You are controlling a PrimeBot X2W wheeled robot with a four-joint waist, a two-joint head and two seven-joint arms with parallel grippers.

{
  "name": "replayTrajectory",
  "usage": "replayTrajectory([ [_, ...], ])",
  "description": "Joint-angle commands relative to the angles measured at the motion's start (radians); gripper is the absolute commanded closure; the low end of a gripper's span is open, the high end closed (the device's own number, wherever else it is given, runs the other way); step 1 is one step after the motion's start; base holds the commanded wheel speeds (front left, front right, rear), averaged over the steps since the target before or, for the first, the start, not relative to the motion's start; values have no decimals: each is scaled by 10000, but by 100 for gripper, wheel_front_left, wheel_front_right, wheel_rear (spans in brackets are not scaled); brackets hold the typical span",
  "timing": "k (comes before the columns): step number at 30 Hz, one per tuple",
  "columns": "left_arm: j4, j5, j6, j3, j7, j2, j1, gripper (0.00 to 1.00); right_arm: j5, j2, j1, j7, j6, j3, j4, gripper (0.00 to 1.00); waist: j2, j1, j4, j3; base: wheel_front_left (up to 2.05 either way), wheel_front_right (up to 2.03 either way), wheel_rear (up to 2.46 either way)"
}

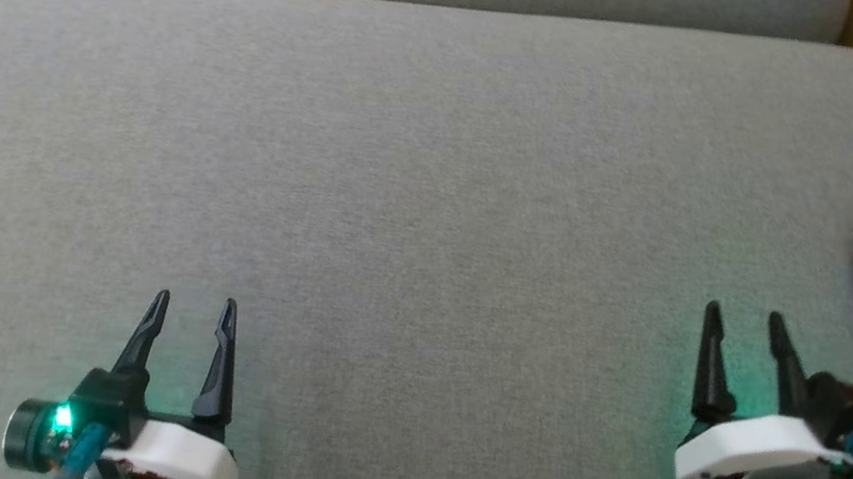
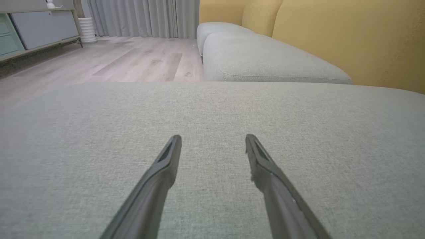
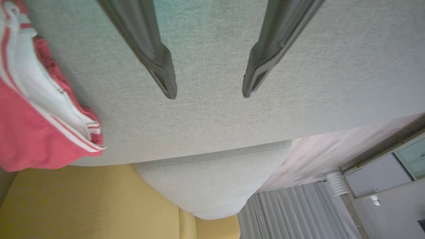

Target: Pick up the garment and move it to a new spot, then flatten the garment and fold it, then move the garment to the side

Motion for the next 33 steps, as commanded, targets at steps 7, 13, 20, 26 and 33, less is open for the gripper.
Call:
replayTrajectory([
  [7, -627, -194, -57, 662, -67, 16, 98, 0, 326, 53, 124, -110, -7, 645, -459, 0, 0, 1, 401, -474, 0, 0, 0],
  [13, -468, -196, -326, 942, -67, 16, 376, 0, 479, 53, 231, -110, -7, 918, -448, 0, 0, 1, 520, -822, 0, 0, 0],
  [20, -355, -448, -588, 1230, -67, 16, 538, 0, 623, 54, 373, -110, -7, 1109, -500, 0, 0, 1, 473, -1040, 0, 0, 0],
  [26, -282, -552, -769, 1282, -67, 16, 543, 0, 660, 54, 412, -110, -7, 1132, -579, 0, 0, 1, 383, -1095, 0, 0, 0],
  [33, 545, -716, -786, 924, 64, -11, 879, 100, 763, 71, 814, 77, 0, 819, 267, 100, 0, 1, 350, -1108, 0, 0, 0],
])
